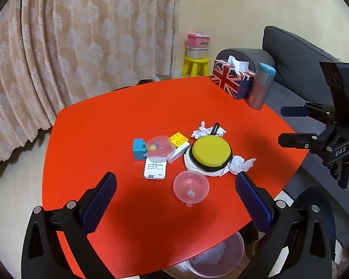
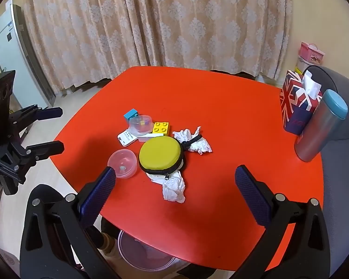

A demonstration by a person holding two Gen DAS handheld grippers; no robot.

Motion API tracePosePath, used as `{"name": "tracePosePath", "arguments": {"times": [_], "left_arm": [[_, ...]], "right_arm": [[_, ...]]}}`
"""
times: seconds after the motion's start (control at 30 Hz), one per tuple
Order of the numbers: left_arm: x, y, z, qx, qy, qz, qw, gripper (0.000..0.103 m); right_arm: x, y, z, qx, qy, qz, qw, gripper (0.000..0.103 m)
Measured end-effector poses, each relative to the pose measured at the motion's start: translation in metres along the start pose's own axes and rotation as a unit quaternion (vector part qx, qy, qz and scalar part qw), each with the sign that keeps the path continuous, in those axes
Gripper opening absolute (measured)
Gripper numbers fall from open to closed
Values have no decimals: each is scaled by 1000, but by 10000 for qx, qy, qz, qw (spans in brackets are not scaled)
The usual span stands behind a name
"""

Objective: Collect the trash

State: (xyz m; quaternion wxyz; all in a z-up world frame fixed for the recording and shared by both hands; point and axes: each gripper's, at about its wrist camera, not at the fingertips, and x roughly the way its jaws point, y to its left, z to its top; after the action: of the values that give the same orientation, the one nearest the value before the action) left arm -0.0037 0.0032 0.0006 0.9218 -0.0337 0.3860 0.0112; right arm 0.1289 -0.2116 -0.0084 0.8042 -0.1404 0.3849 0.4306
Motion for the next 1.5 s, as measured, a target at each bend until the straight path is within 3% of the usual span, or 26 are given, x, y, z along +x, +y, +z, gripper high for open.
{"name": "tracePosePath", "arguments": {"times": [0.37,1.5], "left_arm": [[1,2,-3,-58,32,-113,9999,98],[5,-2,-2,4,-27,4,10000,98]], "right_arm": [[-2,-2,1,-2,-26,-61,10000,100],[-4,0,0,19,-21,-66,10000,100]]}}
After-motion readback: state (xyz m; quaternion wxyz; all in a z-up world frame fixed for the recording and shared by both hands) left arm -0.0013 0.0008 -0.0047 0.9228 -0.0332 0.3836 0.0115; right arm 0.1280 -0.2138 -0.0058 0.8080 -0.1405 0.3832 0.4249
